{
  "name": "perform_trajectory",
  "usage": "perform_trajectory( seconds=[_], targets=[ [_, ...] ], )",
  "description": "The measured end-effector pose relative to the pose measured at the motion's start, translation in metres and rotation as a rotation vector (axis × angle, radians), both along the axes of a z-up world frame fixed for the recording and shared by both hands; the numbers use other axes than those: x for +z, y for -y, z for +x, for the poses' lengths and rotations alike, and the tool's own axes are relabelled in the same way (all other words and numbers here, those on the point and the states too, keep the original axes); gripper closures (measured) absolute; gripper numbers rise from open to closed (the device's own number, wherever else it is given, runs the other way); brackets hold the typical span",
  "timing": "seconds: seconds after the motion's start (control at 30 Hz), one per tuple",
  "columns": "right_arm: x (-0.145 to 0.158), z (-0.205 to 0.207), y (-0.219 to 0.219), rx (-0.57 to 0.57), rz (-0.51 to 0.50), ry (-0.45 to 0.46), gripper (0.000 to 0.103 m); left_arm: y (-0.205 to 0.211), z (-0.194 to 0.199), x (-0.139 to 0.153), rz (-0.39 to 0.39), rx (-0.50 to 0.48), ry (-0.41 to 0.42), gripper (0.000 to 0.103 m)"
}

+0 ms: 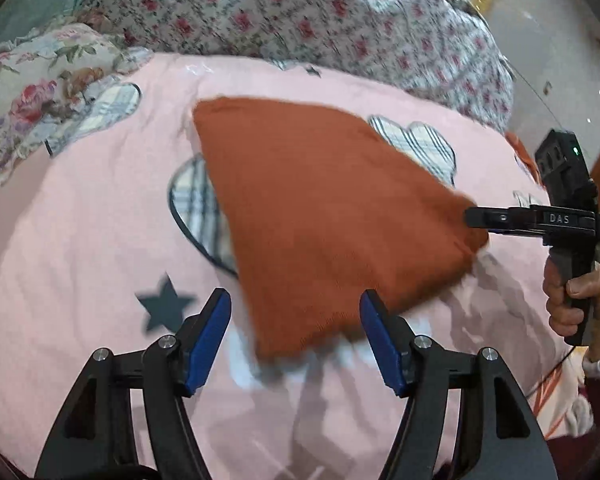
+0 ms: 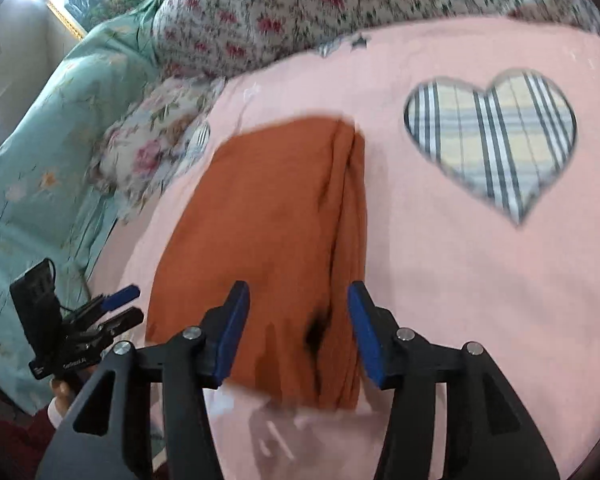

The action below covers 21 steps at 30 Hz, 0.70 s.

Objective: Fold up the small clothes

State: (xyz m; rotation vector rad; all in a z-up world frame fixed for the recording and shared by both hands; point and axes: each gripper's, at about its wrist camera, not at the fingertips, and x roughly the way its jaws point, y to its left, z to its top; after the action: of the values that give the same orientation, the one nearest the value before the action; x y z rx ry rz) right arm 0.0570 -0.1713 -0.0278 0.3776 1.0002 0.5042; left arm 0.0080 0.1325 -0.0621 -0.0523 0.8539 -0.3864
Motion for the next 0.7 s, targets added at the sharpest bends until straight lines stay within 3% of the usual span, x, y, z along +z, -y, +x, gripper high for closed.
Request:
perform_trajectory(
  seconds=[0.1, 0.17, 0.2, 0.3, 0.4, 0.47, 0.57, 0.7],
  targets=[
    [-0.015, -0.008, -0.012, 0.019, -0.021, -0.028, 0.053, 0.013, -0.005, -0.011, 0.047, -0.017, -0.017, 0.035],
    [-0.015, -0.007, -0.017, 0.022, 0.0, -0.034, 0.073, 0.019, -0.005, -0.015, 0.086, -0.01, -0.007, 0.034],
    [-0.013, -0.004, -0.019, 0.026, 0.018, -0.04, 0.096, 0.021, -0.003, -0.017, 0.102, -0.002, -0.006, 0.034],
    [0.01, 0.003, -0.014, 0.008, 0.146, 0.001, 0.098, 0.02, 0.003, -0.017, 0.152, 0.068, 0.002, 0.034],
    [0.04, -0.002, 0.004, -0.036, 0.225, 0.086, 0.098, 0.008, 0.004, -0.011, 0.138, 0.153, 0.015, 0.049],
    [0.041, -0.004, 0.007, -0.054, 0.179, 0.102, 0.098, 0.002, 0.004, -0.013, 0.127, 0.181, -0.006, 0.062],
    [0.015, -0.004, 0.01, -0.071, 0.138, 0.036, 0.098, -0.002, 0.004, -0.022, 0.1, 0.186, -0.051, 0.075],
    [-0.025, -0.013, -0.003, -0.068, -0.099, 0.01, 0.098, -0.009, 0.001, -0.029, 0.037, 0.208, -0.095, 0.079]
  ],
)
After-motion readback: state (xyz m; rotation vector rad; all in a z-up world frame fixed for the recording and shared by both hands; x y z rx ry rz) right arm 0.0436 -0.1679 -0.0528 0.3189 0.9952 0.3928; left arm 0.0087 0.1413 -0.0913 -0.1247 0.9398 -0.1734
